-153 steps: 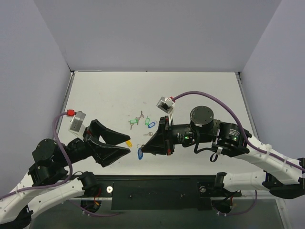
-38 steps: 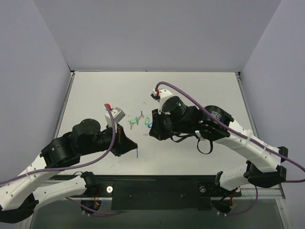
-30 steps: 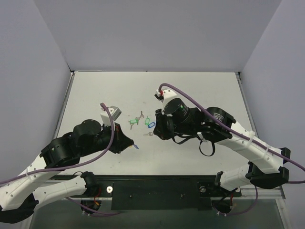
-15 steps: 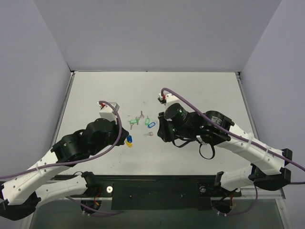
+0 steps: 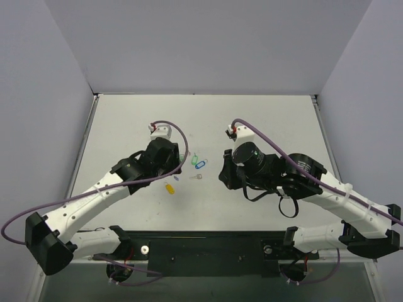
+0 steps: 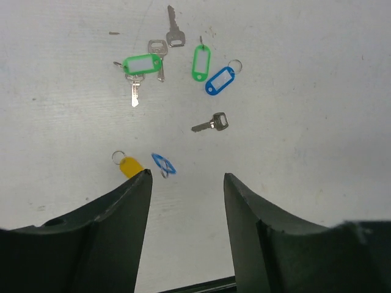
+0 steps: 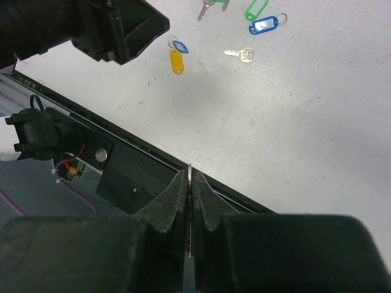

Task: Remove the keys from the keyring

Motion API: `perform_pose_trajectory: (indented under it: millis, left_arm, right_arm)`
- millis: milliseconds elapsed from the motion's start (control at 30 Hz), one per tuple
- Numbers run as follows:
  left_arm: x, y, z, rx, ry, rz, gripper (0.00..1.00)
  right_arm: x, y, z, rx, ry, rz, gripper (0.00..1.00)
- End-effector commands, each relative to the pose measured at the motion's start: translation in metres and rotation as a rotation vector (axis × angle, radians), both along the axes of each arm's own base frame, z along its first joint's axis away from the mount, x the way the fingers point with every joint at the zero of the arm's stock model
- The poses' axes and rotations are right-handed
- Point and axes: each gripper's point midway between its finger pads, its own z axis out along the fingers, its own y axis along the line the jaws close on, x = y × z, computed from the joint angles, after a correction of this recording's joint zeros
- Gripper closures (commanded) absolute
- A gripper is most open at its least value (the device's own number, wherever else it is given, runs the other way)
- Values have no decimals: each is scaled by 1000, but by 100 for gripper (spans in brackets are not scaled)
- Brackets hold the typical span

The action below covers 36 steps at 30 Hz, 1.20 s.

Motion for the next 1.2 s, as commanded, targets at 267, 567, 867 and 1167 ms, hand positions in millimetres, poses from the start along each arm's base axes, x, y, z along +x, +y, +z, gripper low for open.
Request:
perform_pose_trajectory:
  millis: [267,567,867,1167]
  left_arm:
    - [40,-22,34,-75,-62,-61,20]
    - [20,35,58,-31,-137,-13,19]
    - [-26,93,43,43,-239,3,19]
    - [-46,124,40,32,-335,72,14]
  right_arm:
    - [4,-20,4,-5,-33,-61,100]
    - [19,-47,-7,-87,-30,-131,100]
    - [42,-82,-50,-229,39,-251,100]
    - [53,-77,-92,-317,112,-233,100]
